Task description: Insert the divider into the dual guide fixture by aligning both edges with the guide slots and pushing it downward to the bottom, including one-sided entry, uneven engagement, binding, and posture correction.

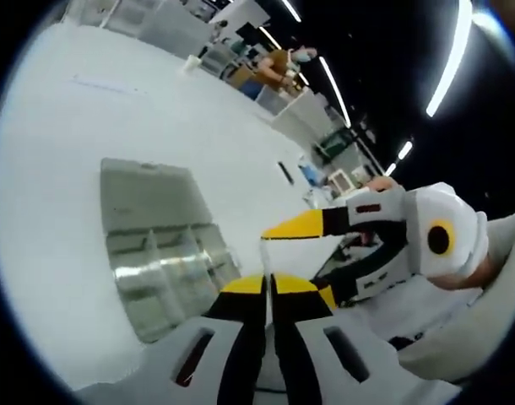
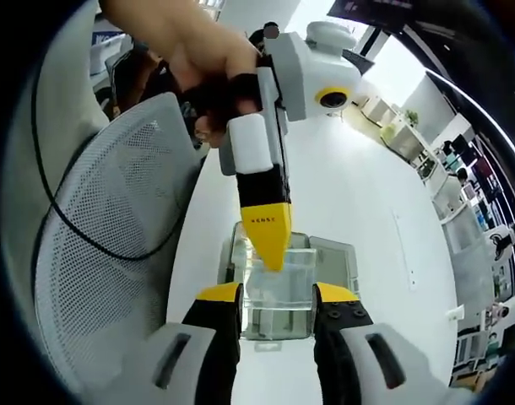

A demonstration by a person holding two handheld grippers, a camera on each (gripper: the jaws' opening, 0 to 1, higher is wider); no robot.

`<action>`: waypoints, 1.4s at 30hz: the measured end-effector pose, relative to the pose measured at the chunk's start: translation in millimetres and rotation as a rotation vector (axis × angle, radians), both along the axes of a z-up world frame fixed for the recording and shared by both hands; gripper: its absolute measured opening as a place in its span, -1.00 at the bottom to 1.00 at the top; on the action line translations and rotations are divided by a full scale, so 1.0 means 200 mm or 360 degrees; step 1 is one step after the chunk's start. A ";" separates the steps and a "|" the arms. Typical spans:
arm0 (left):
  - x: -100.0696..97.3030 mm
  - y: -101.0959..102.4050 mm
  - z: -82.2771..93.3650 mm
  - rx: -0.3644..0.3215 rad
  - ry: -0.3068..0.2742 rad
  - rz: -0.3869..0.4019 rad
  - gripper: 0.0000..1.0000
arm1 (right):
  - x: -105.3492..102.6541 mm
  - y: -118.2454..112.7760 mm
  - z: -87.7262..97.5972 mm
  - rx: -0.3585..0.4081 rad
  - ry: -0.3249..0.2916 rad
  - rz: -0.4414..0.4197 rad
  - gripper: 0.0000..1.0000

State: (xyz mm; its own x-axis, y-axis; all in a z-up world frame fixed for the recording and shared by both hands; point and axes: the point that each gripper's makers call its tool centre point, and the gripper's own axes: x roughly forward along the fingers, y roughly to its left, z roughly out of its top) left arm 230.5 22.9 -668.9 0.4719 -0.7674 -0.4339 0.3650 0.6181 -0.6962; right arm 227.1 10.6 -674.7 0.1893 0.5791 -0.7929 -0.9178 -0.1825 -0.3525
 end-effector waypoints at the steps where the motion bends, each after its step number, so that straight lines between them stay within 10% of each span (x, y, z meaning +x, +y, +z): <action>1: -0.01 0.00 0.00 -0.0005 0.0012 0.0003 -1.00 | 0.00 0.00 0.00 0.0002 -0.0001 0.0002 -0.48; 42: -0.02 -0.01 0.01 0.0143 -0.0384 -0.0164 -1.00 | 0.05 -0.02 0.08 -0.0044 0.0244 0.0068 -0.74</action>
